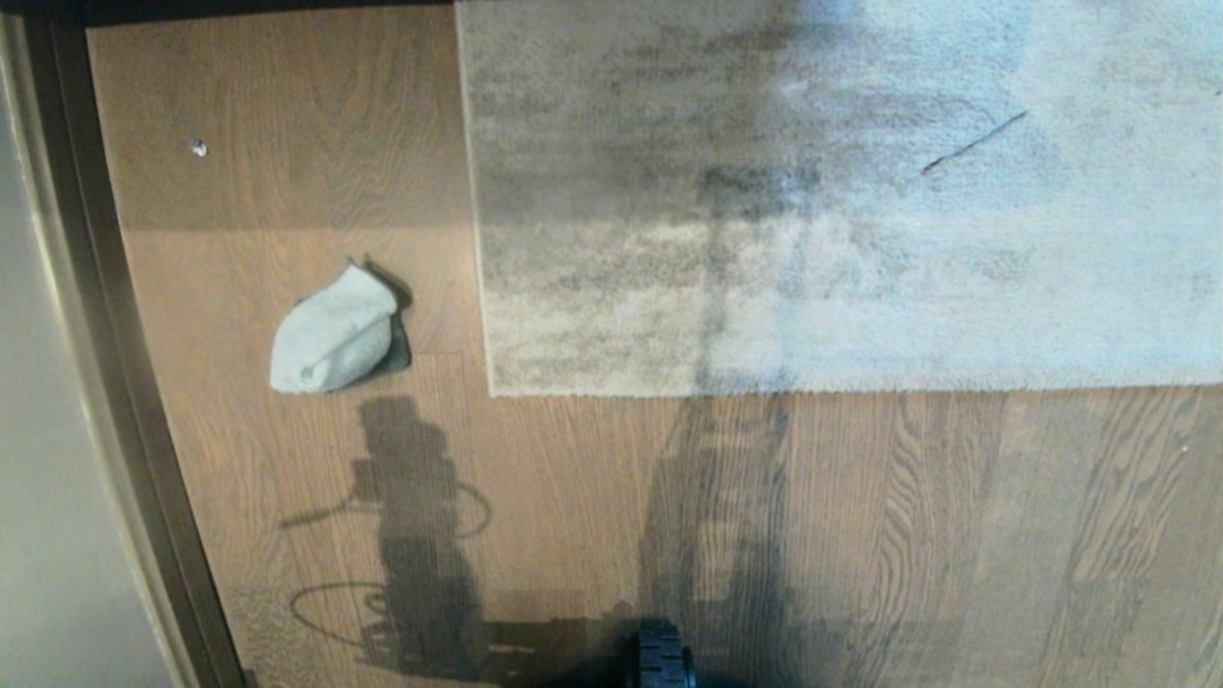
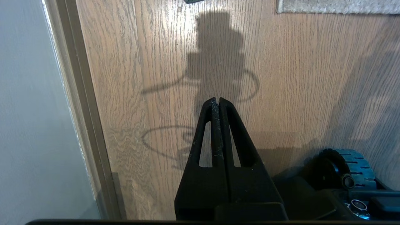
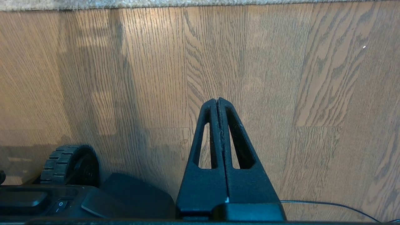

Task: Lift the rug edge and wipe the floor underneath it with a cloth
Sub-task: Pick up the rag

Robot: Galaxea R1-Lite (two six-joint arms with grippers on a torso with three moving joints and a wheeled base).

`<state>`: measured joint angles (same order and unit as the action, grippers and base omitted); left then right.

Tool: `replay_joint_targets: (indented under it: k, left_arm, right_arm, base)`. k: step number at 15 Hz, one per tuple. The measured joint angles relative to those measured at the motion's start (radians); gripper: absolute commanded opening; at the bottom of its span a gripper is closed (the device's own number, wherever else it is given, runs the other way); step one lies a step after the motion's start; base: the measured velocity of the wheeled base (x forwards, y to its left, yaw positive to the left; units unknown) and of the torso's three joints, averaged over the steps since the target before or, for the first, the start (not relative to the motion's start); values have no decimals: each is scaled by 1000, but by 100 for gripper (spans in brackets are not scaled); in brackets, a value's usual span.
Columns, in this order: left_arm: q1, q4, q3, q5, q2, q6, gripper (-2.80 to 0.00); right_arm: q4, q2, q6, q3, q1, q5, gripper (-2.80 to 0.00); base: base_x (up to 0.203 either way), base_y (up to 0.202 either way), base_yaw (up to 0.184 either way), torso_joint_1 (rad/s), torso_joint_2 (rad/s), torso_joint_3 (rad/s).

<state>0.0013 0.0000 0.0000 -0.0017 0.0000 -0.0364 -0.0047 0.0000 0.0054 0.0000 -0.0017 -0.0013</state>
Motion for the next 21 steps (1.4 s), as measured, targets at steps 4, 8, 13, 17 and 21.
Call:
replay_joint_targets:
  k: [4,8,13,17,21]
  left_arm:
    - [0,0,0,0,0,0,-280]
    - [0,1,0,1,0,1,-280]
    - [0,2,0,2,0,1,-280]
    - [0,1,0,1,0,1,-280]
    - [0,1,0,2,0,1,-280]
  right_arm:
    - [0,0,1,0,0,0,-280]
    - [0,0,0,0,0,0,-280]
    - [0,0,0,0,0,0,-280]
    - [0,0,0,0,0,0,-280]
    - [0,0,1,0,0,0,-280]
  base:
    - [0,0,0,0,0,0]
    - [0,0,0,0,0,0]
    - [0,0,0,0,0,0]
    - [0,0,0,0,0,0]
    - [0,0,0,0,0,0]
